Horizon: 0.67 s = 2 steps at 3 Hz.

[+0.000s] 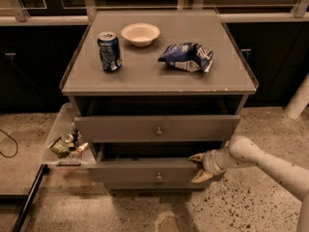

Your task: Open middle drawer

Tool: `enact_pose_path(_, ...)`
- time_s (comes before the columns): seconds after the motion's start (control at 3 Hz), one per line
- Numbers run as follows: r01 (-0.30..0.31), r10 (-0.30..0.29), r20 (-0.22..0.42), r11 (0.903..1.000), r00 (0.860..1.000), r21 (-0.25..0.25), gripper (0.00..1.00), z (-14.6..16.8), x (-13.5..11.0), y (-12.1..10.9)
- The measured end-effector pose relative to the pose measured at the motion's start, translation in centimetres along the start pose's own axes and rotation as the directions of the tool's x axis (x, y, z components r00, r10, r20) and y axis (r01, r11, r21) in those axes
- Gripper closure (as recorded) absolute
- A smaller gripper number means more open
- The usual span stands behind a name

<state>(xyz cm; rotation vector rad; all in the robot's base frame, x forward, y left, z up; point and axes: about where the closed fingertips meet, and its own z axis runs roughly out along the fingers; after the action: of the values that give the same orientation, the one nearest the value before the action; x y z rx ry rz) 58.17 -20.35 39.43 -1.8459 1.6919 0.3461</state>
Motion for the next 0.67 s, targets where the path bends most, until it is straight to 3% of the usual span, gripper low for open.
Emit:
enact_pose_path(0.33, -0.003, 0.004, 0.034, 0.9995, 0.999, -0.031, 0.59, 0.52, -0.06, 2.01)
enact_pose_path(0.67, -0.003, 0.004, 0.034, 0.9995, 0.999, -0.032, 0.84, 0.11, -0.35, 1.90)
